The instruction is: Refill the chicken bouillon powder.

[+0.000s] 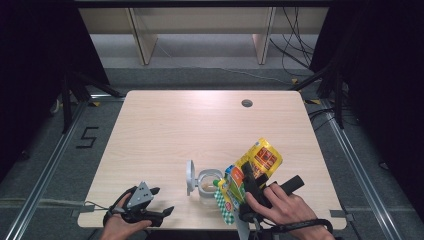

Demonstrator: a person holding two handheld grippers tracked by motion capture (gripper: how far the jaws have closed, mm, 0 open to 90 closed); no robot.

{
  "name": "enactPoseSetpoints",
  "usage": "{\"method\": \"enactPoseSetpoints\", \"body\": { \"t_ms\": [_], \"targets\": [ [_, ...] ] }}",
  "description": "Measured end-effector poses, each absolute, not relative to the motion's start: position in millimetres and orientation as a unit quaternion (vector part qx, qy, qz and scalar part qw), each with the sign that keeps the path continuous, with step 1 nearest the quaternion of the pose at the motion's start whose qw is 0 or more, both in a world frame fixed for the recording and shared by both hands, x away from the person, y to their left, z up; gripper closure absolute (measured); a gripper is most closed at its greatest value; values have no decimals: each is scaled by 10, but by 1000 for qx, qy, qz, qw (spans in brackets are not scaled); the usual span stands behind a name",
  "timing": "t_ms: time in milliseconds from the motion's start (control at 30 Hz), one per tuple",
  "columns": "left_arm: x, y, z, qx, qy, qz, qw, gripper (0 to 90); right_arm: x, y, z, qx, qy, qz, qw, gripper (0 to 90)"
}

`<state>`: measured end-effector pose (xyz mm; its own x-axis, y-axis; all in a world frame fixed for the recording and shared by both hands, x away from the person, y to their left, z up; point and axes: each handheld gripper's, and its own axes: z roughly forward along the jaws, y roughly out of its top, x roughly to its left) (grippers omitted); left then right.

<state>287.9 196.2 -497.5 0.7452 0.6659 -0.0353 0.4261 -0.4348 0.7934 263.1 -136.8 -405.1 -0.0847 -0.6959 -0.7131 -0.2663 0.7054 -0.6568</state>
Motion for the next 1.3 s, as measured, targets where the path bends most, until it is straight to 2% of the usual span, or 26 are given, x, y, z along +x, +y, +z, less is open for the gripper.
{"method": "enactPoseSetpoints", "body": {
  "t_ms": [1300],
  "targets": [
    [2898,1973,-4969,842,313,149,414,195,2651,-1385,-4014,-345,712,-185,583,575]
  ]
}}
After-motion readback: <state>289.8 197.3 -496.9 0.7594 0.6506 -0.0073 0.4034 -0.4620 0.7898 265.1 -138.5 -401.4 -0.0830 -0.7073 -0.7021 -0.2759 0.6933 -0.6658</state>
